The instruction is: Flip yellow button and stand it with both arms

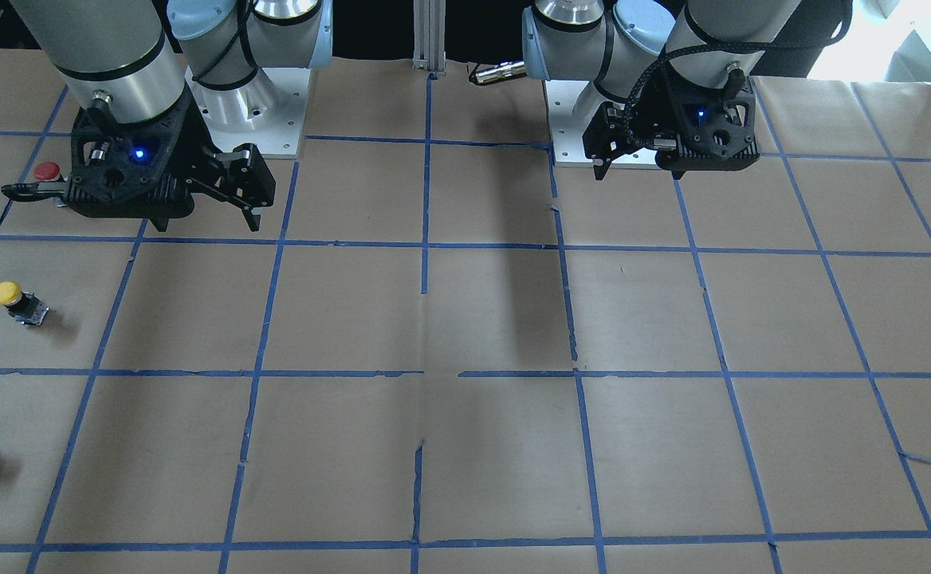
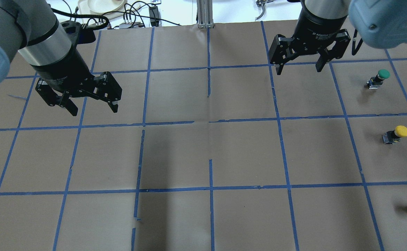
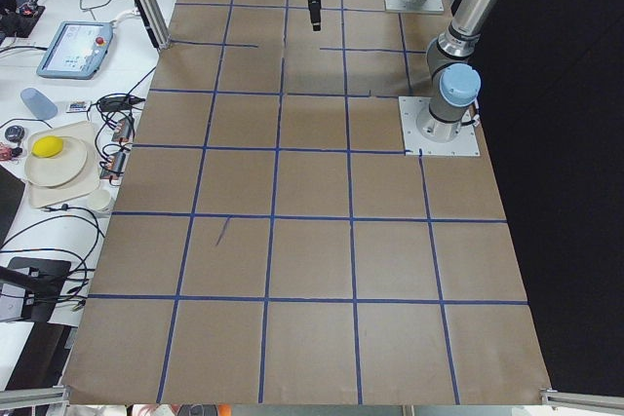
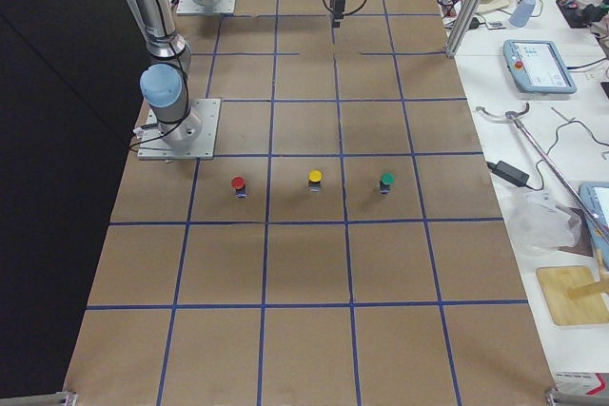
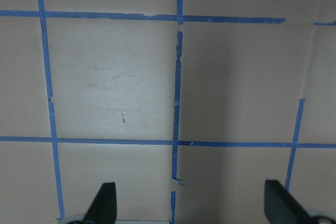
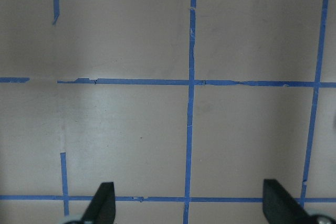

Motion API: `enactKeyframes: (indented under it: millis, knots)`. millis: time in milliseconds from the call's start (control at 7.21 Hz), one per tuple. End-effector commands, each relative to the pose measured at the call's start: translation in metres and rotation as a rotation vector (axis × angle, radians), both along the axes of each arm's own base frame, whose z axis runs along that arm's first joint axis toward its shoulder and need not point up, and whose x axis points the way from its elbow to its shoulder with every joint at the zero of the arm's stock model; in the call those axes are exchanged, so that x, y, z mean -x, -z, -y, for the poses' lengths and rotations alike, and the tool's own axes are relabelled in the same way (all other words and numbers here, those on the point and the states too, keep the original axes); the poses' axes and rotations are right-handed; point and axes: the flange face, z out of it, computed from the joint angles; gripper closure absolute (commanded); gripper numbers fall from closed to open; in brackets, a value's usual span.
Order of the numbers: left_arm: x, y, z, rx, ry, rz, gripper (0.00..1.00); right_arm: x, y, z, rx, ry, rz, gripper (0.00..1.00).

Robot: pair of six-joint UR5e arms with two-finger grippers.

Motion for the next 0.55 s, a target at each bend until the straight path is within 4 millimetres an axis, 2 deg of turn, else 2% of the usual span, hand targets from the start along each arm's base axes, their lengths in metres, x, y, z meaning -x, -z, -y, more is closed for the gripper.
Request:
enactKeyframes:
  millis: [0,416]
  knots:
    - [0.0009,-0.0005,-0.0002,0.002,-0.004,-0.006,0.0,0.0017,0.001,0.0016,0.002,0.006,0.002,0.0]
    - [0.0009,-0.0026,-0.0016,0.007,-0.004,-0.006,0.0,0.0014,0.0059,0.0045,-0.008,0.006,0.003,0.0]
